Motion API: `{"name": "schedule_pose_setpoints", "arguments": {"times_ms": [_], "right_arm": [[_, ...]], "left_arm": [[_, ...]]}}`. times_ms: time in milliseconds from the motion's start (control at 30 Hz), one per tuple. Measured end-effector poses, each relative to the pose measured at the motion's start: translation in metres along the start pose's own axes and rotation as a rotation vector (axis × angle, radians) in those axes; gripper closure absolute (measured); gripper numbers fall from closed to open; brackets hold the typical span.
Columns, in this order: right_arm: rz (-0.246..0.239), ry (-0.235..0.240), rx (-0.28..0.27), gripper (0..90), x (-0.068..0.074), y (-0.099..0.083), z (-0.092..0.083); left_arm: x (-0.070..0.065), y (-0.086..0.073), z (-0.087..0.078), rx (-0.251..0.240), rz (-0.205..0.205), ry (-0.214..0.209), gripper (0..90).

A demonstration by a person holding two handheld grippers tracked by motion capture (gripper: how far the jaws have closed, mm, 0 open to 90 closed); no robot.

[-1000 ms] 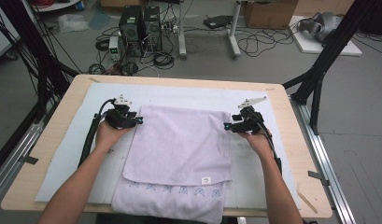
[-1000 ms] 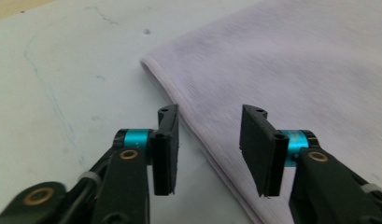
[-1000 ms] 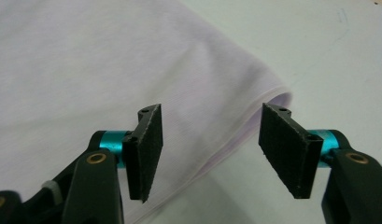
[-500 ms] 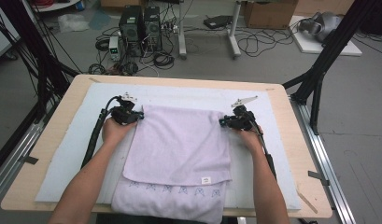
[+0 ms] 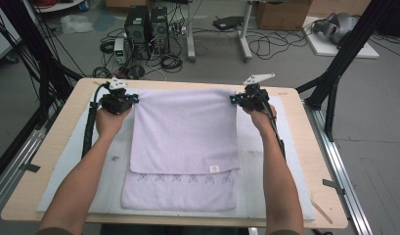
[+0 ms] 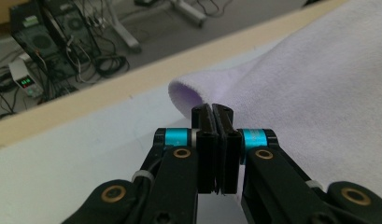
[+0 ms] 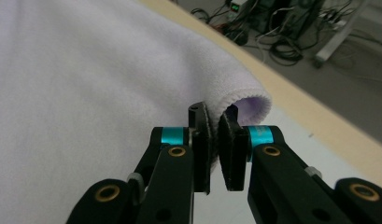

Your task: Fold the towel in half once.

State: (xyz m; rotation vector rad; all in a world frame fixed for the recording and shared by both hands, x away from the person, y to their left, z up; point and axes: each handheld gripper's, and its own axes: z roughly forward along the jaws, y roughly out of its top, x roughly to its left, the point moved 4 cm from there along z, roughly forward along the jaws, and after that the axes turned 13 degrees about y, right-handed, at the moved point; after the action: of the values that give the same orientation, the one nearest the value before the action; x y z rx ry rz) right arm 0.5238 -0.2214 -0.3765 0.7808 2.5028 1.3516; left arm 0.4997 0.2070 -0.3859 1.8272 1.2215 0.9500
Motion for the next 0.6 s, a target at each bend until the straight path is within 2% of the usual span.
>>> {"name": "schedule_pose_setpoints", "arguments": {"times_ms": [33, 67, 100, 133, 167, 200, 233, 267, 300, 333, 367, 400, 467, 500, 533, 600], "right_arm": [[0.016, -0.005, -0.023, 75.1, -0.001, 0.002, 0.001], [0.044, -0.006, -0.035, 66.7, -0.002, 0.0, 0.005], [0.071, 0.007, -0.02, 63.0, -0.003, -0.005, 0.01], [0.096, 0.037, 0.04, 57.0, -0.001, -0.02, 0.02], [0.102, 0.039, 0.055, 55.9, 0.002, -0.027, 0.023], [0.102, 0.039, 0.055, 55.9, 0.002, -0.027, 0.023], [0.106, 0.059, 0.054, 54.4, 0.006, -0.034, 0.024], [0.139, 0.09, 0.087, 50.6, 0.008, -0.039, 0.026], [0.149, 0.117, 0.128, 50.9, 0.016, -0.045, 0.026], [0.149, 0.117, 0.128, 50.9, 0.016, -0.045, 0.026], [0.115, 0.104, 0.11, 53.0, 0.022, -0.047, 0.024], [0.062, 0.075, 0.092, 53.1, 0.029, -0.049, 0.019], [0.077, 0.11, 0.048, 52.0, 0.04, -0.055, 0.011], [0.069, 0.125, 0.03, 51.7, 0.053, -0.063, 0.002], [0.069, 0.125, 0.03, 51.7, 0.053, -0.063, 0.002], [0.046, 0.138, 0.016, 51.8, 0.068, -0.073, -0.007]], "left_arm": [[0.002, -0.002, 0.001, 0.012, 0.004, 0.019, 78.6], [0.003, -0.006, 0.002, 0.039, 0.0, 0.005, 72.6], [0.005, -0.012, 0.004, 0.073, -0.002, -0.016, 70.2], [0.005, -0.018, 0.004, 0.093, 0.001, -0.027, 65.4], [0.005, -0.023, 0.003, 0.089, 0.004, -0.032, 64.4], [0.005, -0.029, 0.002, 0.085, -0.003, -0.044, 64.4], [0.004, -0.033, 0.001, 0.099, -0.006, -0.062, 62.7], [0.003, -0.037, -0.001, 0.101, -0.003, -0.076, 60.6], [0.0, -0.041, -0.004, 0.093, 0.004, -0.089, 60.1], [-0.003, -0.043, -0.008, 0.093, 0.016, -0.108, 60.1], [-0.006, -0.046, -0.011, 0.097, 0.028, -0.13, 58.9], [-0.011, -0.049, -0.016, 0.087, 0.032, -0.146, 57.5], [-0.019, -0.054, -0.025, 0.084, 0.067, -0.169, 57.4], [-0.023, -0.056, -0.03, 0.083, 0.076, -0.177, 55.4], [-0.027, -0.058, -0.036, 0.06, 0.082, -0.184, 55.4], [-0.034, -0.064, -0.047, 0.051, 0.097, -0.208, 54.9]]}}
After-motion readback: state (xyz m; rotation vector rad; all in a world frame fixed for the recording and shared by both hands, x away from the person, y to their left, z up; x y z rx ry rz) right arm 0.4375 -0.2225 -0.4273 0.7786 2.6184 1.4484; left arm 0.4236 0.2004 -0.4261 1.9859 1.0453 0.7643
